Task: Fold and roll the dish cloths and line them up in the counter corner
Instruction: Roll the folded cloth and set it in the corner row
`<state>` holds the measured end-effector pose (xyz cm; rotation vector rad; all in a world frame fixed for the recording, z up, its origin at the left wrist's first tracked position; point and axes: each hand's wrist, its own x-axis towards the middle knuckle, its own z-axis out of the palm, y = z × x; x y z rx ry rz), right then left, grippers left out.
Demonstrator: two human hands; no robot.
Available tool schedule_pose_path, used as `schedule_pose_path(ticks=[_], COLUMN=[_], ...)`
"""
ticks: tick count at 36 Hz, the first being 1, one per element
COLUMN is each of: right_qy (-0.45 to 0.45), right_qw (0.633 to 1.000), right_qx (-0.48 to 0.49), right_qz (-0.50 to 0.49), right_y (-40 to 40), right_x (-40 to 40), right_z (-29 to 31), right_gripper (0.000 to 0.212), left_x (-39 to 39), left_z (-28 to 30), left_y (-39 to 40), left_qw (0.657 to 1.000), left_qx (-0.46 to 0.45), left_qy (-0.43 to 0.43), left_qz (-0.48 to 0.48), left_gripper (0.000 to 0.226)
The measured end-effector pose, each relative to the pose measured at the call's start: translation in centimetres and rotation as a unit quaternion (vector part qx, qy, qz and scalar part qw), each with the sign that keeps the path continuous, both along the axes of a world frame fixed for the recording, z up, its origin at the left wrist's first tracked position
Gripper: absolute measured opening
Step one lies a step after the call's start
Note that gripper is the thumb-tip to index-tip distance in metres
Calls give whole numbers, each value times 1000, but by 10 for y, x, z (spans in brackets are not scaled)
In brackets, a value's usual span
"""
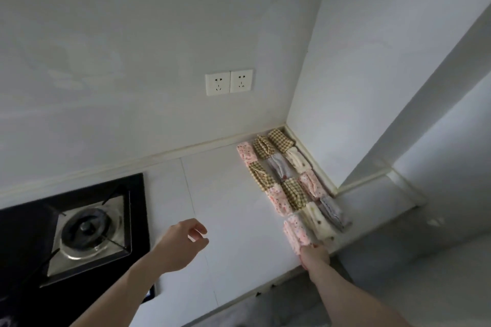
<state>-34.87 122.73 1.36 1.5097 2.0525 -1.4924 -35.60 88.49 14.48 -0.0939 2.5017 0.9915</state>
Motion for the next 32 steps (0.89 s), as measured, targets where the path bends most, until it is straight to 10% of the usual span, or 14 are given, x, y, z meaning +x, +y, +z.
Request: schedule_pose_path(ticks=[12,21,32], right_qy=[-61,-9,184], right_qw=[990,913,819], right_qx=[126,292,118], right_qz=[28,284,531], right_y=[-2,-58,-294], right_x=[-9,10,70], right_z=[4,31,68], right_gripper=[57,56,40], left_x=[21,75,217], left_z=[5,19,29], left_y=[-9,-64,-204], left_qw=[999,996,978], left_qx=[-11,3,-1], left_qy=[-9,-2,10], left_qz=[47,85,206], left_gripper=[7,10,16])
